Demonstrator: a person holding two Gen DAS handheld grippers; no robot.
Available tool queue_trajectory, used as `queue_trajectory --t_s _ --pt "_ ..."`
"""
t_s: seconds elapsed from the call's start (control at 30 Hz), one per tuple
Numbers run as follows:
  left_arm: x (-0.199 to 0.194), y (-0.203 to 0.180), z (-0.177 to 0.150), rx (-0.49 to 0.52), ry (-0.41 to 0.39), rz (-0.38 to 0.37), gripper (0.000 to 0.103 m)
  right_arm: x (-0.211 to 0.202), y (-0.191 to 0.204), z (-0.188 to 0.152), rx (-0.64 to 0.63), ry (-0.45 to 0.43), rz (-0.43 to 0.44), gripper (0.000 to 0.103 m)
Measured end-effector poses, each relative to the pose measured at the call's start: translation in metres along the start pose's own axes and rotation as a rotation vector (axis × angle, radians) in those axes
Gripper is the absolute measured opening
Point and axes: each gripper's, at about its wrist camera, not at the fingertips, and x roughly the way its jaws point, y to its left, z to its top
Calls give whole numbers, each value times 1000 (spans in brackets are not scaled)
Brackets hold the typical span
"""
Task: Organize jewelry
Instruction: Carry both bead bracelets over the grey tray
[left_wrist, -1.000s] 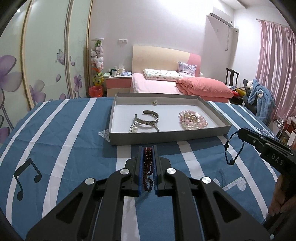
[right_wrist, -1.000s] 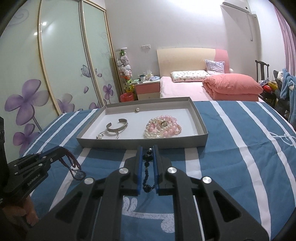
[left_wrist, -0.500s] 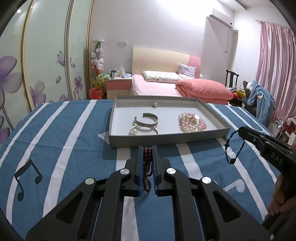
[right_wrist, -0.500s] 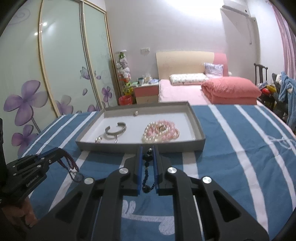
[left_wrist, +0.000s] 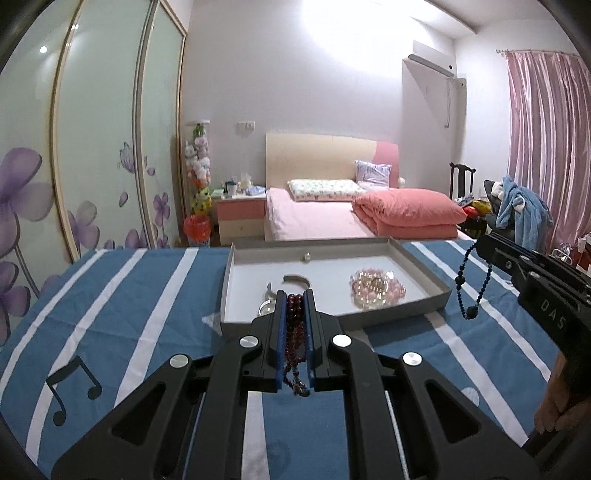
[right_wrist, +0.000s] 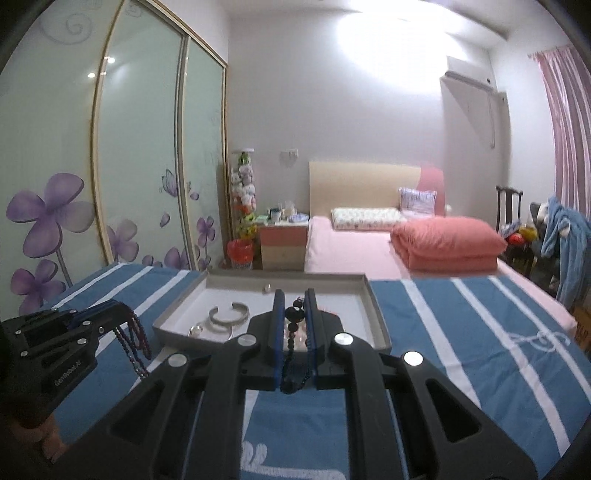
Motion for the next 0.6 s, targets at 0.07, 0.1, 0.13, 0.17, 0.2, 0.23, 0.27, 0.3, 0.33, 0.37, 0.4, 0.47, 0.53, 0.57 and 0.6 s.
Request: queue_trajectory --t_s 0.07,0.1,0.13,0.17,0.2,0.23,0.27,0.3,0.33,0.37,0.4,0.47,0.53,0.57,0.6 --pt "-1 -1 4 5 -18 5 10 1 2 4 -6 -17 -1 11" --pt "0 -3 7 10 -31 9 10 2 2 6 -7 -28 -3 11" --pt "1 -4 10 14 -41 12 10 3 2 8 -10 -38 -6 11" --pt "2 -5 12 20 -53 18 10 3 2 10 -13 -47 -10 11" --pt "3 -6 15 25 -65 24 10 5 2 12 -16 -58 -13 11" --pt "4 -7 17 29 -75 29 10 5 2 14 -18 -65 -15 11" --pt "5 -8 18 31 -81 32 10 7 2 16 -20 -76 -20 11" --pt "8 -9 20 32 -86 36 10 9 2 17 -22 -85 -24 11" --pt "10 -10 21 31 -89 38 10 11 2 19 -22 -92 -25 11" --pt "12 -10 22 30 -91 43 10 13 1 19 -21 -95 -24 11" --pt "17 -10 24 27 -90 45 10 16 0 21 -18 -96 -23 11" --pt "21 -8 24 21 -90 46 10 23 -1 23 -12 -96 -19 11" --pt "27 -8 26 18 -90 48 10 29 -2 24 -9 -96 -16 11" --pt "31 -8 27 16 -90 49 10 32 -2 25 -7 -95 -14 11" --pt "32 -7 27 15 -88 49 10 35 -3 26 -4 -94 -13 11"
